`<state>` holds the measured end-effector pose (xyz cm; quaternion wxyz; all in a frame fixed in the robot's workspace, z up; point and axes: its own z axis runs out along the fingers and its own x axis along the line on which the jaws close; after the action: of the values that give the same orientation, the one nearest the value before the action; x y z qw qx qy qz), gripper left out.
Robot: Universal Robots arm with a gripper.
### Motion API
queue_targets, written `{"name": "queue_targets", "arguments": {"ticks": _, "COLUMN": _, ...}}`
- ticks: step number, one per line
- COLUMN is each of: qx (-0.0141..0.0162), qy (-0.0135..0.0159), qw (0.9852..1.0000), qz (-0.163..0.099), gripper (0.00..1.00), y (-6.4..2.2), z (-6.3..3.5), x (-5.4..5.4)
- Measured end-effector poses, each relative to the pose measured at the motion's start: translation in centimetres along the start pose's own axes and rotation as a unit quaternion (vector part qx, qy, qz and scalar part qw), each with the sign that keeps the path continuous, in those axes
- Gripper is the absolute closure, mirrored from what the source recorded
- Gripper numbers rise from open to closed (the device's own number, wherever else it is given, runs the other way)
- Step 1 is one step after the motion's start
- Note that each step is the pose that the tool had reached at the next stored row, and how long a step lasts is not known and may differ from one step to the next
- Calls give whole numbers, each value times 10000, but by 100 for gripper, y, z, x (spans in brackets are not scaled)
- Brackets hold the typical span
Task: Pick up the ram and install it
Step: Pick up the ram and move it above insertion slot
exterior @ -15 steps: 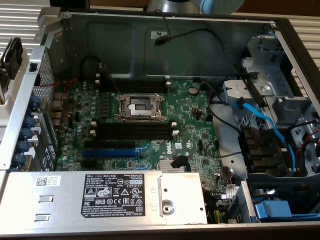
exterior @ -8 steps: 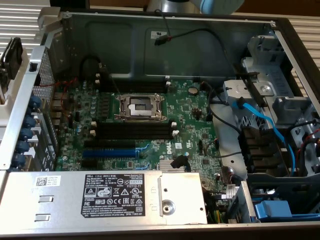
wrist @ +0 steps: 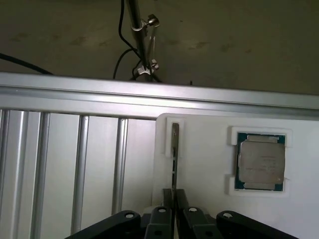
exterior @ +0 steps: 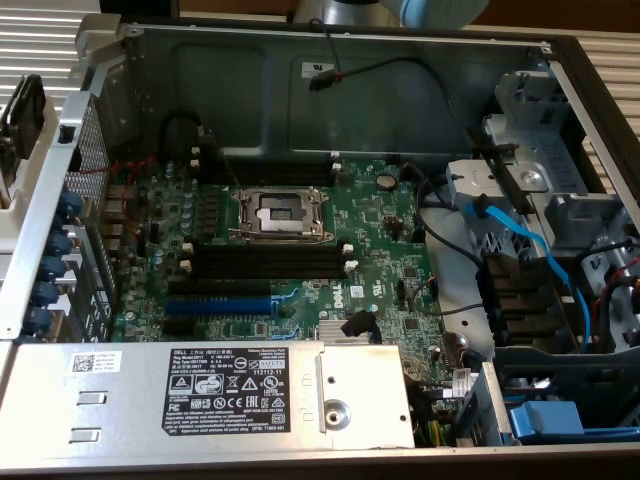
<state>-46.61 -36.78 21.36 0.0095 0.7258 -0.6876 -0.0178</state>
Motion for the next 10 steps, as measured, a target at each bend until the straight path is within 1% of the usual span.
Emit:
{"name": "queue_targets", "arguments": {"ticks": 2, "qx": -1, "qy": 5, "qw": 10000, "qz": -1, "gripper": 87, "y": 0, "z": -28, "x": -11}}
{"name": "queue_targets", "arguments": {"ticks": 10, "qx": -2, "qy": 13, "qw": 10000, "qz": 0, "gripper": 87, "y": 3, "z": -108, "x": -21}}
